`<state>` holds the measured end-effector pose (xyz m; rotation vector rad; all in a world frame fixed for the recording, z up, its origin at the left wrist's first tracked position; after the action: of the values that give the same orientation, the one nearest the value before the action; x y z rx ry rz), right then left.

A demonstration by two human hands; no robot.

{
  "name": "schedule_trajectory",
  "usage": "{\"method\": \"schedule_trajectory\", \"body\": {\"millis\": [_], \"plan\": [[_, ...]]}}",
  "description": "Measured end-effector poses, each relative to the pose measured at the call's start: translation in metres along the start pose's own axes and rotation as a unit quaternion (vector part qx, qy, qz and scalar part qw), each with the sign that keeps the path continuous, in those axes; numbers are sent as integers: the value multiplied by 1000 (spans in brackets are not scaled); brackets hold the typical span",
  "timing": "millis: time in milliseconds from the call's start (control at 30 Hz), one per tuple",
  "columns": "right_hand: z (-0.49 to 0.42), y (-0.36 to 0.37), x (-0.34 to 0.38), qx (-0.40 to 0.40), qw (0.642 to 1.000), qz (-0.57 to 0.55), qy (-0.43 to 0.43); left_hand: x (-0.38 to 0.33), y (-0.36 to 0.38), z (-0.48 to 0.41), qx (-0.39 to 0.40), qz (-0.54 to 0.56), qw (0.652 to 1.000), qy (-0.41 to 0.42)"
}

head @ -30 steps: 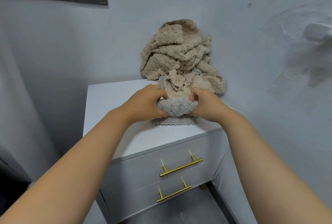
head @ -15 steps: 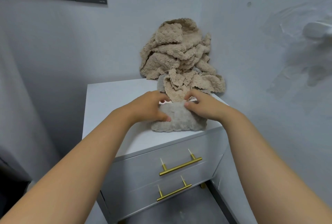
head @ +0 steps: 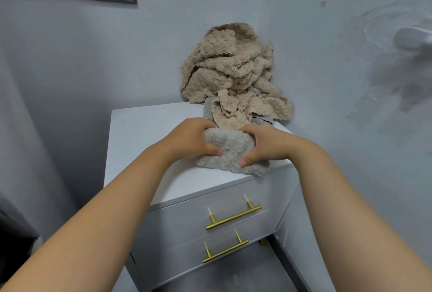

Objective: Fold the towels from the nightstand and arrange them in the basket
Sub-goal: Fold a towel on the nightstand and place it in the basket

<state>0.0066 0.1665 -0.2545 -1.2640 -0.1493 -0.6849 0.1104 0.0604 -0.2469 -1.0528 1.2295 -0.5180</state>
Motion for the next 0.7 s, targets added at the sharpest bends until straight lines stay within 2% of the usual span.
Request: {"method": "schedule_trajectory", "body": {"millis": [100, 167, 233, 267, 333, 433, 533, 700], "plan": [[5, -24, 10, -149, 987, 59, -13, -12, -16, 3, -109, -81, 989, 61], [11, -35, 22, -280, 952, 109, -57, -16, -22, 5, -168, -130, 972, 99], [12, -26, 29, -345, 917, 182, -88, -21, -18, 7, -179, -215, 950, 136], [8, -16, 27, -345, 911, 207, -89, -22, -12, 7, -163, -254, 941, 150], [-2, 3, 17, -285, 935, 194, -79, -18, 2, 7, -97, -260, 948, 158], [1, 2, 7, -170, 982, 67, -52, -6, 3, 5, 10, -133, 985, 108], [9, -7, 4, -131, 989, -42, -46, 0, -5, 5, 37, -30, 997, 63], [12, -4, 0, -116, 992, -48, -18, 12, -4, 8, 57, -20, 998, -2]]}}
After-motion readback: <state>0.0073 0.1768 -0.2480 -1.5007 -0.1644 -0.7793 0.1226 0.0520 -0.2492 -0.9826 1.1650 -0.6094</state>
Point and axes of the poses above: each hand's wrist, its own z-axis away from the middle knuckle, its own y-axis out of the palm, x = y × z, the point moved 8 cm from there along -z, towards the middle knuckle, and after that the axes turned 12 degrees about x, right-handed, at the moved point
